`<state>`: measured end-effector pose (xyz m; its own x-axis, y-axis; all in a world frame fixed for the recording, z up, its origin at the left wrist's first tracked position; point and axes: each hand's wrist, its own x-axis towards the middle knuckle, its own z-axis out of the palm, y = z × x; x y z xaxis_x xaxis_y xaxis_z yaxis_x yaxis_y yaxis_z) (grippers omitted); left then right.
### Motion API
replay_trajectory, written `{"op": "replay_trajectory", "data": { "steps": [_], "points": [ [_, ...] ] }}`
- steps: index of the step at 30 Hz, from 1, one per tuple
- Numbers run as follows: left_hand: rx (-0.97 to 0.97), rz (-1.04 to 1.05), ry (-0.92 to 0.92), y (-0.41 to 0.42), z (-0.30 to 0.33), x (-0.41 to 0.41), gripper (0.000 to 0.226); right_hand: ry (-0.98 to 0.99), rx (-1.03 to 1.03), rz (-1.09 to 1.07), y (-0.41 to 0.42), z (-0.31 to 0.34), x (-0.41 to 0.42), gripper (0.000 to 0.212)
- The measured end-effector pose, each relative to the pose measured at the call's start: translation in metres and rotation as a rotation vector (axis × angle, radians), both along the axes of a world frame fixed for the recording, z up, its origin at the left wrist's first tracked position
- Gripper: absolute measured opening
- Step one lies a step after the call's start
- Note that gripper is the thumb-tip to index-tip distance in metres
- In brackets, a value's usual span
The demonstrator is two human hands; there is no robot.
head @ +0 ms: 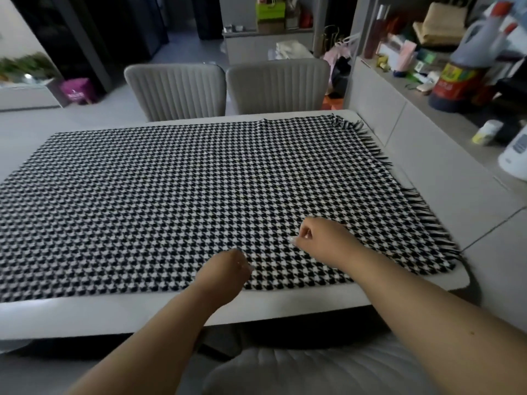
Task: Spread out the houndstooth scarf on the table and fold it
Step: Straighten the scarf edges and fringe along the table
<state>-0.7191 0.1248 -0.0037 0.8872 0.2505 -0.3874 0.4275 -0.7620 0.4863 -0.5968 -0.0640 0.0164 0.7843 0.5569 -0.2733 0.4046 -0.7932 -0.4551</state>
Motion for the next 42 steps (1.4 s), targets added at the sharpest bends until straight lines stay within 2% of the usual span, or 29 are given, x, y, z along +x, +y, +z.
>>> {"op": "replay_trajectory", "data": {
  "steps": [11, 17, 20, 25, 31, 34, 38, 42],
  "points": [
    [0.153, 0.290, -0.244, 0.129, 0.074, -0.167, 0.021, -0.129, 0.296, 0.050, 0.174, 0.077, -0.134, 0.028],
    [0.224, 0.537, -0.325, 0.212, 0.104, -0.262, 0.018, -0.120, 0.437, 0.116, 0.273, 0.105, -0.205, 0.028],
    [0.181, 0.677, -0.378, 0.243, 0.110, -0.294, 0.021, -0.068, 0.497, 0.141, 0.314, 0.114, -0.231, 0.027],
    [0.117, 0.770, -0.434, 0.295, 0.119, -0.331, 0.023, -0.075, 0.530, 0.211, 0.388, 0.125, -0.259, 0.026],
    [0.133, 0.788, -0.411, 0.385, 0.117, -0.356, 0.021, -0.018, 0.634, 0.227, 0.497, 0.123, -0.276, 0.027],
    [0.121, 0.768, -0.319, 0.437, 0.112, -0.364, 0.018, 0.056, 0.661, 0.210, 0.553, 0.115, -0.281, 0.026],
    [0.118, 0.745, -0.221, 0.501, 0.101, -0.376, 0.017, 0.111, 0.623, 0.177, 0.620, 0.103, -0.287, 0.024],
    [0.083, 0.747, -0.219, 0.561, 0.090, -0.384, 0.018, 0.113, 0.580, 0.131, 0.665, 0.095, -0.291, 0.022]
  ]
}}
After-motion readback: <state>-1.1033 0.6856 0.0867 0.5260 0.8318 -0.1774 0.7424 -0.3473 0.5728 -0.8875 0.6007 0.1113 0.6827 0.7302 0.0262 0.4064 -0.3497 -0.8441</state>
